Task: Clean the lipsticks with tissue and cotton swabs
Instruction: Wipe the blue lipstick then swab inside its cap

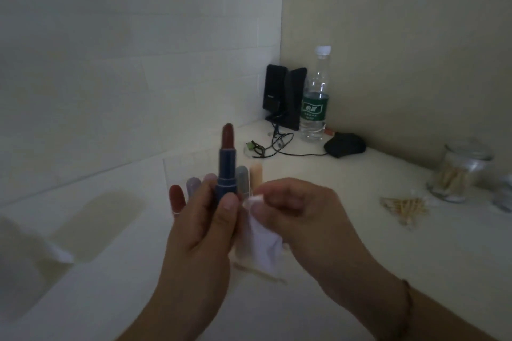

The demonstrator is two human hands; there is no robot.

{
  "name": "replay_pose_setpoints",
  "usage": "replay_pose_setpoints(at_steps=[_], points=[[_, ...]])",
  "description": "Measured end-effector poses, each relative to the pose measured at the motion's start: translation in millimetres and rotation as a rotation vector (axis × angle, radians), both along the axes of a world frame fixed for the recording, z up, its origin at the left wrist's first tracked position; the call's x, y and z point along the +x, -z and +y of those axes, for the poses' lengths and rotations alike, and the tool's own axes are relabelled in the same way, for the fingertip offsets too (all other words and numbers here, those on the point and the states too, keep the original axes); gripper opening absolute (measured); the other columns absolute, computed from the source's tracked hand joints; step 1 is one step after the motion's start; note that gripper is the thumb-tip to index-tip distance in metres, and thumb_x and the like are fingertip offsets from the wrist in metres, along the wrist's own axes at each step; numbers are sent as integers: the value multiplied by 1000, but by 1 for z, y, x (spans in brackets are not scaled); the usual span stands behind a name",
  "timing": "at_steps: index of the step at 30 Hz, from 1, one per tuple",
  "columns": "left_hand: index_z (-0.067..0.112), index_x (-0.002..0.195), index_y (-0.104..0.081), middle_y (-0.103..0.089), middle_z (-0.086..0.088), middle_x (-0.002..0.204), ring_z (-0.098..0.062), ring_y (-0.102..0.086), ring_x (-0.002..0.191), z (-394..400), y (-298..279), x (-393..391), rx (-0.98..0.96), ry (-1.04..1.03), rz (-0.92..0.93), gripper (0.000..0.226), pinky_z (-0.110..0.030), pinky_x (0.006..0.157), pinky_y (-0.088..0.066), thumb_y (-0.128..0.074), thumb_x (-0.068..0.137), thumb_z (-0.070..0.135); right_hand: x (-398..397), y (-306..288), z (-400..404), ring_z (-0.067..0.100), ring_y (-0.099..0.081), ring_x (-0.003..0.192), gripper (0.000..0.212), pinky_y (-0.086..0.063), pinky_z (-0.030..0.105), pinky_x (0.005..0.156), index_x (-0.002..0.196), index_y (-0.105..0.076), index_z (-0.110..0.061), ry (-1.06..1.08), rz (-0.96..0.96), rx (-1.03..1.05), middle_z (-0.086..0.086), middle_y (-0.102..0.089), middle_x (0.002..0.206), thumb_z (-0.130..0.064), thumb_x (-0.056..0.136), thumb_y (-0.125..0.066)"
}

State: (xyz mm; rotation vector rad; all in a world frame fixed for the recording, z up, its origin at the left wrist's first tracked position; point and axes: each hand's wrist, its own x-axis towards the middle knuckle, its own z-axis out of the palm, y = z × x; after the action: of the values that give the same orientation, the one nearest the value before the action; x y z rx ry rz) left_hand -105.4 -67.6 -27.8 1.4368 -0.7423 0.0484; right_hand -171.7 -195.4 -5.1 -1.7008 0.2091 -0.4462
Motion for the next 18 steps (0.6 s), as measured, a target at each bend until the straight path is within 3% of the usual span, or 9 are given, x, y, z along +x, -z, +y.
replay_pose_setpoints(at_steps=[1,3,7,8,12,16,18], points=[[29,90,-63,-56,-3,72,-26,-52,73,1,0,2,-17,-35,-19,27,-67,80,-40,-48,84,51,0,0,0,5,-70,78,17,-53,22,71,94,-68,-24,-59,67,-28,-5,-75,83,-19,79,-73],[27,89,-62,-55,-3,72,-18,-47,63,2,-1,5,-46,-90,-20,32,-43,61,-41,-46,81,53,-1,2,5,4,-69,76,18,-54,19,71,93,-64,-25,-115,160,-123,-6,-74,81,-23,78,-76],[29,102,-62,-56,-2,73,-12,-47,57,1,-1,7,-18,-102,-23,36,-22,51,-41,-45,82,53,-1,14,11,-1,-52,87,15,-43,20,78,98,-60,-37,16,188,-866,-19,-59,86,-46,87,-59],[28,104,-61,-56,-3,72,-13,-47,57,1,0,6,-11,-94,-18,35,-21,51,-41,-45,83,50,-1,13,9,1,-48,89,19,-41,21,80,103,-60,-39,47,185,-947,-21,-54,87,-49,88,-56],[13,104,-58,-50,-16,76,-18,-43,58,-2,2,7,-62,-44,85,31,-23,50,-39,-43,88,33,0,-1,-29,0,-49,91,19,-43,25,83,103,-58,-42,262,197,-944,-23,-59,93,-49,85,-58],[7,105,-55,-46,-10,80,-17,-43,58,-4,0,7,-120,-19,185,30,-22,50,-40,-45,90,30,-12,-7,-124,15,-56,101,13,-47,33,89,77,-57,-41,465,563,-1025,-12,-60,97,-32,80,-67],[7,106,-55,-47,-8,80,-17,-44,59,-4,1,7,-133,-6,240,19,-25,51,-39,-43,101,21,-22,-4,-163,22,-58,103,12,-47,31,87,77,-64,-37,551,688,-1060,0,-63,105,-28,84,-64]])
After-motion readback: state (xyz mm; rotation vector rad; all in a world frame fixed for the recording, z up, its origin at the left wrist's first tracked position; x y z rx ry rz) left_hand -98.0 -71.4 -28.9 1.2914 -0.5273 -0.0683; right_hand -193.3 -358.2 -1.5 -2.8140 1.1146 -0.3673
